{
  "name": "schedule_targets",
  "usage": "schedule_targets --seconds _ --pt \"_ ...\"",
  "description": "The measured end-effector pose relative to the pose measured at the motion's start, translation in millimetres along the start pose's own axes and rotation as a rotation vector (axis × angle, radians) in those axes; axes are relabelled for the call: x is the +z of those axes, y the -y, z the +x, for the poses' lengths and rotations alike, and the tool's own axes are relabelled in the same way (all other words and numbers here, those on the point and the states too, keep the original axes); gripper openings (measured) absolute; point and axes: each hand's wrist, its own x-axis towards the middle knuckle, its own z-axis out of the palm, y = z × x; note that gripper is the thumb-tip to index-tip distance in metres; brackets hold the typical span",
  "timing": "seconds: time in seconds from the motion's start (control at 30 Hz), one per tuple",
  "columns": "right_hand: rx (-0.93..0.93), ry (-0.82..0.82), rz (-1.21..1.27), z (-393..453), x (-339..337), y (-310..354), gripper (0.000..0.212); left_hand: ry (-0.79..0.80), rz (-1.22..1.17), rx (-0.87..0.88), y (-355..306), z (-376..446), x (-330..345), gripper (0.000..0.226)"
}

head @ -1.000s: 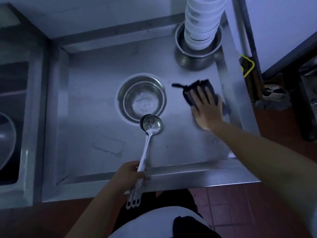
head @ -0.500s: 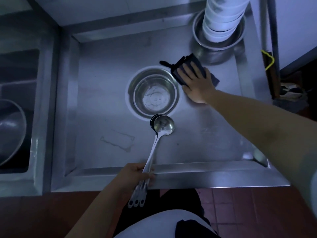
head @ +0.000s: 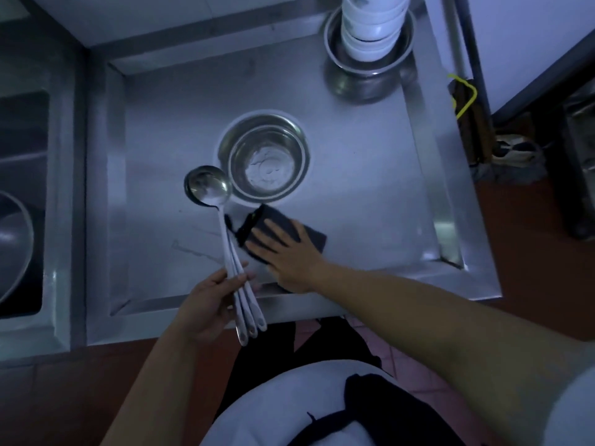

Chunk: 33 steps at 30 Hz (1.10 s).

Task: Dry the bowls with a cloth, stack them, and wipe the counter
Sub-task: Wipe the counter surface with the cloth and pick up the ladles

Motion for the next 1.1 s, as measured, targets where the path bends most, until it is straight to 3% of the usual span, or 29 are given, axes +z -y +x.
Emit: schedule_targets --seconds 0.23,0.43,0.53,0.63,0.8,0.9,1.03,1.1 --pt "-0.005 0.123 0.019 -37.3 -15.1 -13.8 0.061 0.056 0.020 -0.011 17.1 -1.9 25.3 0.018" --pt "0.394 -0.006 0.082 -133.7 -18.9 -102.3 0.061 0.102 0.010 -0.019 26.4 -9.3 48.6 0.023" --pt "0.545 0.018 0.067 -164.0 -29.9 -146.0 0.059 0.115 -0.016 -0.016 31.0 -10.5 53.7 0.024" --pt "0.600 -0.012 0.044 -161.6 -28.3 -142.9 0.059 0.114 -0.005 0.011 36.3 -12.3 54.8 0.024" --pt "0.890 0.009 0.262 -121.7 -27.2 -89.5 0.070 0.111 -0.056 0.023 41.5 -17.5 54.2 0.023" --pt "0.789 0.042 0.317 -95.6 -26.2 -48.4 0.074 0.117 -0.055 0.045 36.9 -20.2 56.5 0.023" --pt "0.353 0.151 0.184 -90.7 -18.3 -25.1 0.068 0.126 -0.061 0.085 25.8 -23.5 63.4 0.022" --pt "0.243 0.179 0.147 -99.5 -19.8 -36.3 0.064 0.136 -0.072 0.088 20.3 -22.6 65.3 0.021"
